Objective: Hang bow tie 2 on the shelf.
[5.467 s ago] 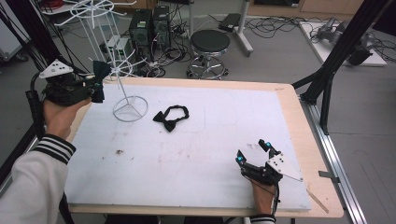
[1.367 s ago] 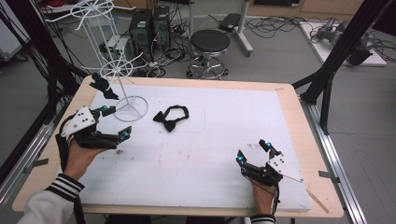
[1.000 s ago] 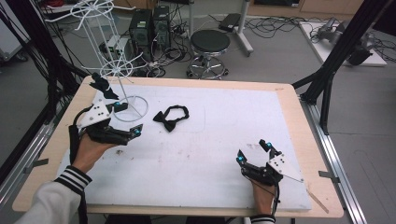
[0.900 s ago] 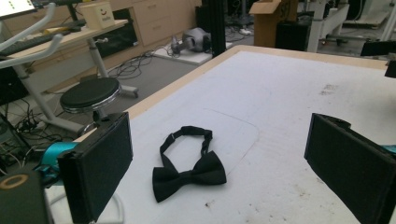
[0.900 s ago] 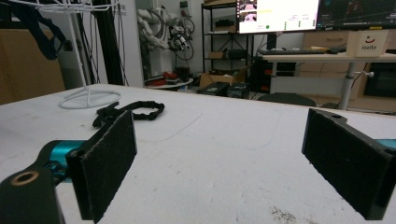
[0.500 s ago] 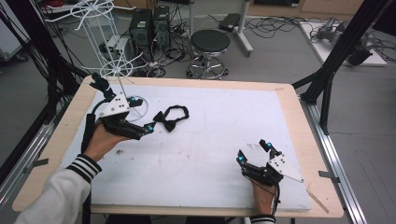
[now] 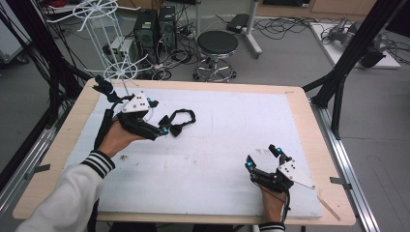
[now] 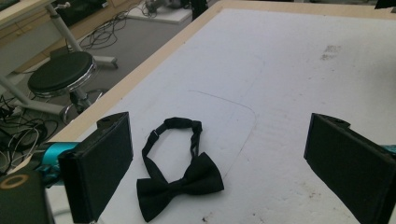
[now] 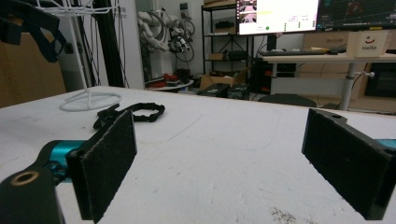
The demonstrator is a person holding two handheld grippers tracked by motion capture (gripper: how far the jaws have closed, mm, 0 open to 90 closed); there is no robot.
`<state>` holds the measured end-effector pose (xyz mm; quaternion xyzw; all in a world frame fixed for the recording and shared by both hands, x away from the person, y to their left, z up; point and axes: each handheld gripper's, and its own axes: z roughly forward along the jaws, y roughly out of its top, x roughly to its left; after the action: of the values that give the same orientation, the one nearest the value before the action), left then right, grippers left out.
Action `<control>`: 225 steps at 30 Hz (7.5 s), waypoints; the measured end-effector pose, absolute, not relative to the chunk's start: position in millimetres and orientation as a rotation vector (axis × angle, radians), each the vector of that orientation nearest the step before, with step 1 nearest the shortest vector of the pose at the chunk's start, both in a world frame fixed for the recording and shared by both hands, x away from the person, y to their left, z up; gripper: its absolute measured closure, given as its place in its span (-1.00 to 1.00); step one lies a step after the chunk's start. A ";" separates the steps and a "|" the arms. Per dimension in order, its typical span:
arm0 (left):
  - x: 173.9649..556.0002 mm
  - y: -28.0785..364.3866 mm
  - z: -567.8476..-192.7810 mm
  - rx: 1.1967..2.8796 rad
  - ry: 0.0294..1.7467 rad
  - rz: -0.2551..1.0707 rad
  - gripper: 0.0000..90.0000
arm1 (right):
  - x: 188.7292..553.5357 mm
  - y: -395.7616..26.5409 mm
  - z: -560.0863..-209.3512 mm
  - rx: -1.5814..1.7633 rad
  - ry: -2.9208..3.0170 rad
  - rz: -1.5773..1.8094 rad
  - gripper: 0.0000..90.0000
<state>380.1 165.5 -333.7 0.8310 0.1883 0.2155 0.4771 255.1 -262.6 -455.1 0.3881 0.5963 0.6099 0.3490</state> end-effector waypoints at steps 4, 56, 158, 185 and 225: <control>386.4 158.5 -334.3 2.069 0.453 0.522 -0.81 | 254.8 -262.5 -455.1 1.000 1.545 1.578 -0.79; 458.3 111.5 -379.2 2.501 0.431 0.364 -0.76 | 254.2 -265.2 -455.7 1.012 1.520 1.609 -0.79; 459.2 111.2 -407.2 2.654 0.535 0.378 0.70 | 253.8 -266.4 -455.9 1.020 1.506 1.618 -0.79; 422.8 125.3 -349.8 2.277 0.549 0.475 0.70 | 254.1 -266.0 -455.9 1.013 1.506 1.612 -0.79; 362.3 186.7 -289.0 1.946 0.595 0.601 0.69 | 254.1 -264.9 -455.7 1.021 1.514 1.606 -0.79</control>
<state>362.3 186.7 -289.0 0.8003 0.2448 0.2474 0.4882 254.1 -264.9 -455.7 0.3937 0.5837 0.6194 0.3473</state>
